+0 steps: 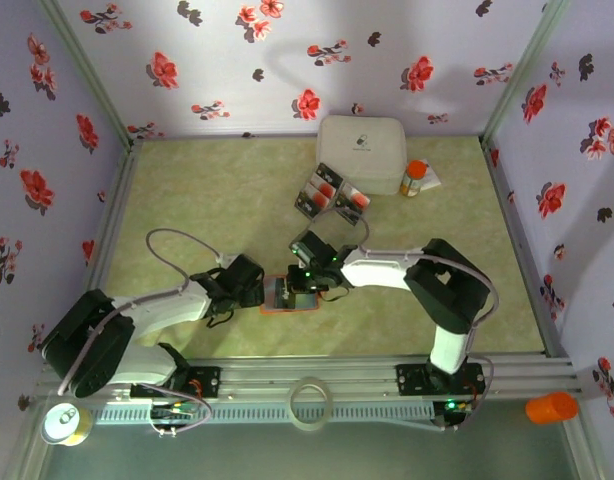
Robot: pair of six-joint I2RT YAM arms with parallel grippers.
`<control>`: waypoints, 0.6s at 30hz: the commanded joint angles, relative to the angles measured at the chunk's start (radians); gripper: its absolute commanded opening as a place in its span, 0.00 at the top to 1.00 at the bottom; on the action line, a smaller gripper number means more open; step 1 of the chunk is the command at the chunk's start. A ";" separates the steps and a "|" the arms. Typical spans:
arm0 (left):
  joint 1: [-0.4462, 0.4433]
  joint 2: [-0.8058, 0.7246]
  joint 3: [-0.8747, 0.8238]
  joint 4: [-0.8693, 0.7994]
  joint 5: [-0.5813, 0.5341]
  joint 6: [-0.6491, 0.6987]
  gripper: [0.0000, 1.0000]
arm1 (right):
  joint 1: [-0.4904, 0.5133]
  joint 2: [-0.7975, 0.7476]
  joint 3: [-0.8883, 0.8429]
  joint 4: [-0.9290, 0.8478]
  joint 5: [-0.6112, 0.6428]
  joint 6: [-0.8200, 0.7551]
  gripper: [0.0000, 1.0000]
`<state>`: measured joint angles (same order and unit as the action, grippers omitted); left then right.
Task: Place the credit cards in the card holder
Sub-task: Insert the credit card into the card slot.
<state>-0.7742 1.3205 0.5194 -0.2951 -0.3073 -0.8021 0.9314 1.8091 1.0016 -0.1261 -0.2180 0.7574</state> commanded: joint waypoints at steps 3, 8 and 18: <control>0.016 0.064 -0.019 0.068 0.036 0.027 0.16 | 0.026 0.058 0.058 -0.024 -0.013 -0.013 0.89; 0.016 0.068 -0.020 0.074 0.036 0.034 0.16 | 0.036 0.097 0.096 -0.003 -0.038 0.009 0.90; 0.016 0.061 -0.023 0.075 0.042 0.035 0.16 | 0.036 -0.039 0.057 -0.045 0.006 0.000 0.90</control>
<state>-0.7742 1.3338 0.5266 -0.3012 -0.3107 -0.7933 0.9607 1.8439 1.0779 -0.1326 -0.2409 0.7666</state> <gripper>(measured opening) 0.836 0.099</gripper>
